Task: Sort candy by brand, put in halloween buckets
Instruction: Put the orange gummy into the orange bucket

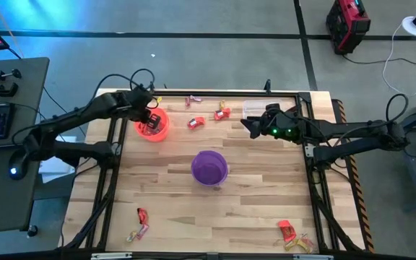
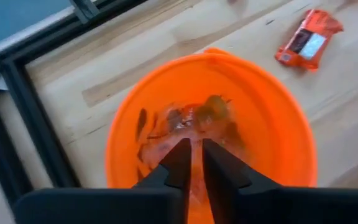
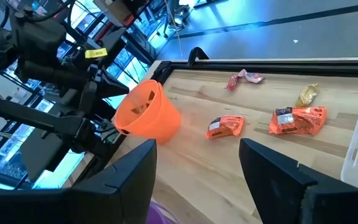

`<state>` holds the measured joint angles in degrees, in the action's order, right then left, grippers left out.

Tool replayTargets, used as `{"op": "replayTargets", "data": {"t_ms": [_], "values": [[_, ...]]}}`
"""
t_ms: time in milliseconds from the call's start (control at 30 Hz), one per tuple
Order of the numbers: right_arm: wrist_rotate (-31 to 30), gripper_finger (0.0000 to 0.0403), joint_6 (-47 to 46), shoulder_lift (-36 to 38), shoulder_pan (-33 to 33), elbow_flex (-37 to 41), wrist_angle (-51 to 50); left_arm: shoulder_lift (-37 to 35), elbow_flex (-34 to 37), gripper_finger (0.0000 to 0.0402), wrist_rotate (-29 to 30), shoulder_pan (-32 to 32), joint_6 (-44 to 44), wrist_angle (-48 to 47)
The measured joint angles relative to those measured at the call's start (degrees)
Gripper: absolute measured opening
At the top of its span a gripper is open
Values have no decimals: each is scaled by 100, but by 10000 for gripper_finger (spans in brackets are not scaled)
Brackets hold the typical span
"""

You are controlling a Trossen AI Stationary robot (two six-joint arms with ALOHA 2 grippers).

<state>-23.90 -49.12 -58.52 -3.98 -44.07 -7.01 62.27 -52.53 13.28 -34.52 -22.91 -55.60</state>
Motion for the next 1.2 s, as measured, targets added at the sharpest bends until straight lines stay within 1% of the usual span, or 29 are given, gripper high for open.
{"op": "replayTargets", "data": {"t_ms": [233,333,433,567,667,767,867,933,1033,1100,1200], "values": [[2,224,-41,-2,0,0,2,-288,0,109,-299,2,-141,27],[44,224,-39,-2,0,0,0,-520,0,134,-733,2,-564,118],[228,224,53,-2,-1,0,7,-789,0,149,-1182,110,-929,550],[890,224,291,-2,-1,0,6,-1071,0,154,-1406,512,-1270,1541],[1442,224,556,-4,0,0,2,-1097,0,154,-1386,869,-1439,2348],[1799,224,769,-4,1,0,-4,-998,-1,154,-1060,1195,-1569,2912],[1915,224,931,-4,1,0,-30,-792,-2,154,-670,1455,-1607,3102],[2206,224,950,-4,-2,-2,-167,-618,-2,154,-546,1577,-1741,3158],[3163,224,721,-4,42,-9,-753,-325,-2,154,-538,1700,-2015,3156],[3764,224,337,-2,225,-11,-1539,-152,-2,154,-573,1758,-2078,3155],[4240,224,-300,-4,813,-11,-2956,57,-2,154,-588,1786,-2093,3225]]}}
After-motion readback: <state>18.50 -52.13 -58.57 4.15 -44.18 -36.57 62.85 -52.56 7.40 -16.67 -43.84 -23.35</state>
